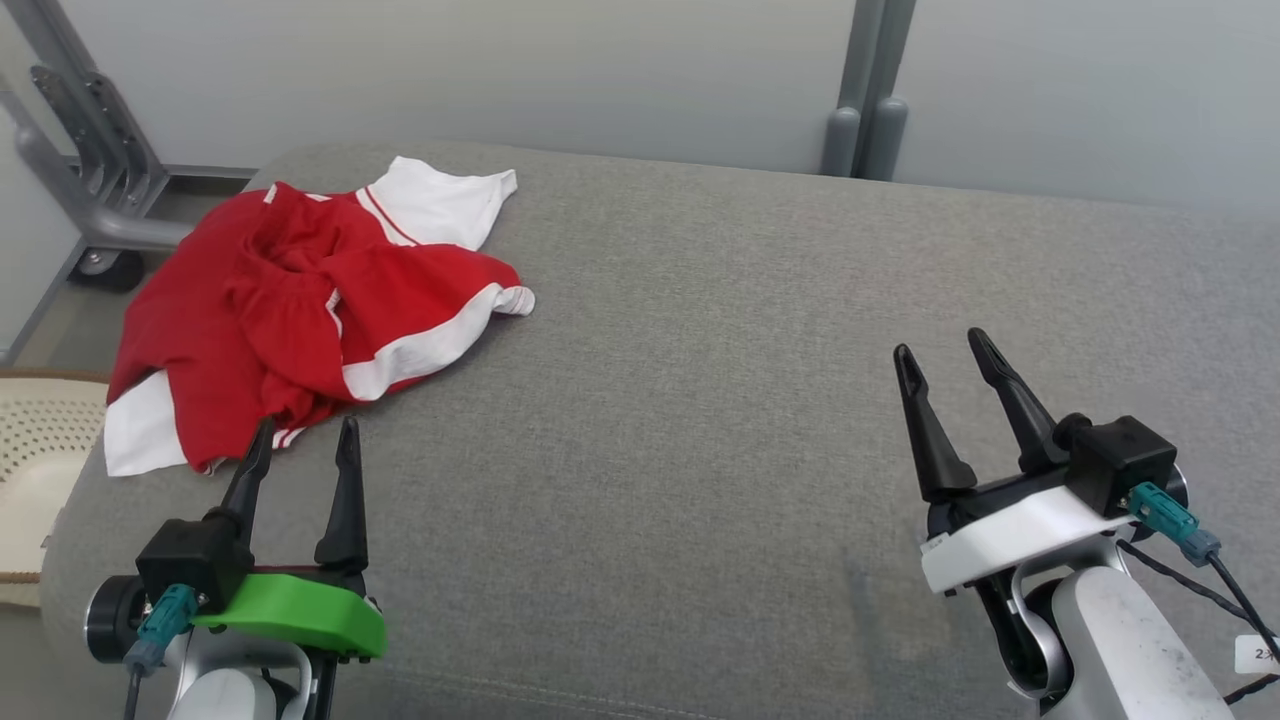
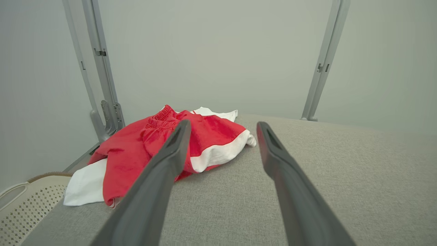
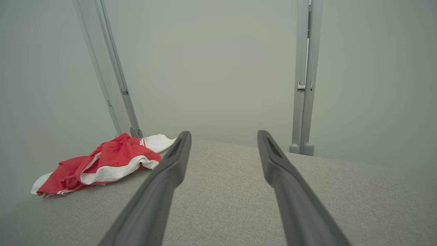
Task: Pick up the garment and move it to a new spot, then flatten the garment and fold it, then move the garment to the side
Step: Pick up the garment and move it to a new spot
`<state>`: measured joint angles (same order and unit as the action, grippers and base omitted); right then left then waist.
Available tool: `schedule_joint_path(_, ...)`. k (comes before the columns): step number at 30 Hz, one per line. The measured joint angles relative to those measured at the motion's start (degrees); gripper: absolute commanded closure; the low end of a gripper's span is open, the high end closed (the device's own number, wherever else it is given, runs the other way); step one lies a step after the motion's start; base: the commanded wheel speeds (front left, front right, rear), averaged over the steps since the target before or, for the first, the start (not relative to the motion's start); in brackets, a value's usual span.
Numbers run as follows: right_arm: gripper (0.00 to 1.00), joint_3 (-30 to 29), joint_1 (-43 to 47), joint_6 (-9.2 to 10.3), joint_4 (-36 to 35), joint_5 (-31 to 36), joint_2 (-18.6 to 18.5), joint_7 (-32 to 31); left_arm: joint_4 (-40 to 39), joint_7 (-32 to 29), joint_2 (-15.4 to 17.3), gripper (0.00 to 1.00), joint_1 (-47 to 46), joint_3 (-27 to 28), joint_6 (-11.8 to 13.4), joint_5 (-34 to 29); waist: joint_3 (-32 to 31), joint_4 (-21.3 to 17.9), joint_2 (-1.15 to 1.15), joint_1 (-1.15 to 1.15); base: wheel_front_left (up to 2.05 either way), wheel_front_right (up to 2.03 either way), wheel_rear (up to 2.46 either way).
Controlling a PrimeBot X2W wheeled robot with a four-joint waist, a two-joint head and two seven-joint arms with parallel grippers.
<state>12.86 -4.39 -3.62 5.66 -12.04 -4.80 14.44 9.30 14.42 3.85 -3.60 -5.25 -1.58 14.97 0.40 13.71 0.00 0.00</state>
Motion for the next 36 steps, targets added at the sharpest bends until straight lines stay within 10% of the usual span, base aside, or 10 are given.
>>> schedule_joint_path(23, 0.00, 1.40, 0.21, -1.56, 0.96, -0.01, 1.10, 0.01, 1.49, 0.00, -0.46, 0.00, 0.01, 1.69, 0.00, 0.00, -0.70, 14.72, 0.00, 0.00, 0.00, 0.00, 0.00)
schedule_joint_path(36, 0.00, 2.98, 0.19, -2.35, 2.38, -0.01, 1.32, 0.09, 1.45, 0.00, -0.24, 0.00, 0.05, 3.37, 0.00, 0.00, -1.38, 14.69, 0.00, 0.00, 0.00, 0.00, 0.00)
